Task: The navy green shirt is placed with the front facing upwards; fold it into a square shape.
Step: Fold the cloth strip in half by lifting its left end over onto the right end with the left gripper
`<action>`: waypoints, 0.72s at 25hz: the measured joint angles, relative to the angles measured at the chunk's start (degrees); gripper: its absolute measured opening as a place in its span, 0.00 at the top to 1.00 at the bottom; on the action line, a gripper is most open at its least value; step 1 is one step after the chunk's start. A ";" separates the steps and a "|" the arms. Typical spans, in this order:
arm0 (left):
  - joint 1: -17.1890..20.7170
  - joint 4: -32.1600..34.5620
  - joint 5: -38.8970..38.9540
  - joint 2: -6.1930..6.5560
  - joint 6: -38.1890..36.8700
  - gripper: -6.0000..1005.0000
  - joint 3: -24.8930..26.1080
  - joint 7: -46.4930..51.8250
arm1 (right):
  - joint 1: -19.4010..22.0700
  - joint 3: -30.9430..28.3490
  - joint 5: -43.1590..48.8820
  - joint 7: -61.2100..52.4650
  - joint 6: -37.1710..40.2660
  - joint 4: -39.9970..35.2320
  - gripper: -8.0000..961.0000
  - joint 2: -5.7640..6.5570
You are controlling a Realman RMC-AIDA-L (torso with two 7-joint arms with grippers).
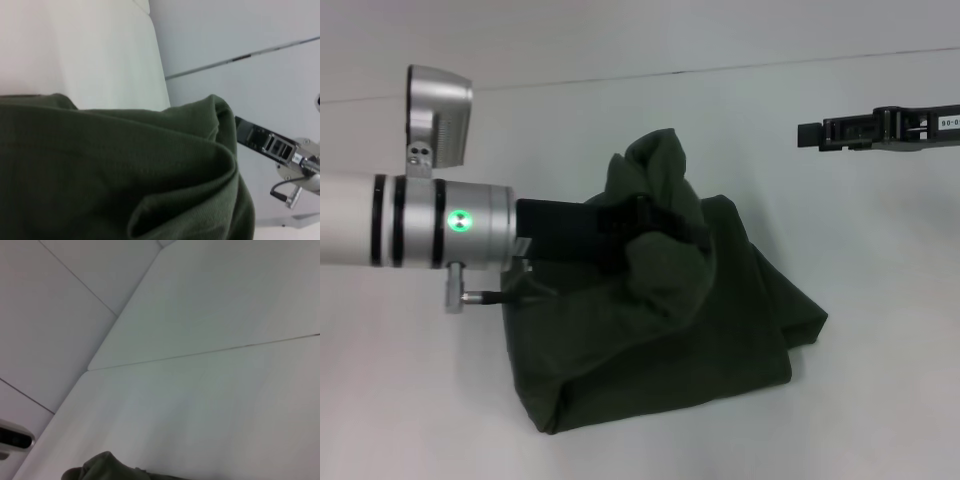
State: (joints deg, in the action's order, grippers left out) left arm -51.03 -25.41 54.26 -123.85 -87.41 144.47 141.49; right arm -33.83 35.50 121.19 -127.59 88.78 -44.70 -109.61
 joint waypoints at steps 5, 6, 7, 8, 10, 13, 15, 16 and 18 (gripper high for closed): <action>-0.03 4.28 1.98 -0.07 2.72 0.91 -1.36 -0.31 | 0.35 -0.14 0.00 0.46 -0.50 0.34 0.32 0.02; 0.06 4.38 2.01 -0.09 2.23 0.91 -1.62 -0.22 | 0.35 -0.24 0.00 0.48 -0.62 0.42 0.32 0.04; 0.22 4.24 2.02 -0.07 1.56 0.91 -1.81 -0.01 | 0.31 -0.36 0.00 0.49 -0.88 0.54 0.32 0.07; 0.36 4.05 2.02 -0.01 1.22 0.90 -1.93 0.13 | 0.23 -0.37 0.00 0.50 -0.90 0.62 0.32 0.09; 0.91 3.15 2.16 0.21 0.50 0.90 -2.11 0.68 | 0.04 -0.17 0.00 0.50 -1.11 0.65 0.32 0.11; 1.44 1.40 2.48 0.12 -0.11 0.83 -2.65 1.30 | -0.17 0.10 0.00 0.48 -1.46 0.70 0.32 0.11; 1.35 0.91 2.74 -0.02 0.23 0.68 -2.99 1.43 | -0.27 0.11 0.00 0.36 -1.62 0.74 0.32 0.11; 1.15 0.88 3.04 -0.05 0.49 0.63 -3.06 1.43 | -0.31 0.10 0.00 0.28 -1.63 0.75 0.32 0.11; 0.74 0.91 3.97 -0.12 0.95 0.54 -3.28 1.31 | -0.38 0.02 0.00 0.14 -1.64 0.76 0.32 0.13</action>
State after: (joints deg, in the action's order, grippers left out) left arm -50.29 -24.50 58.23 -123.98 -86.46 141.19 142.80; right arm -34.21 35.52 121.20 -127.46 87.13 -43.95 -109.48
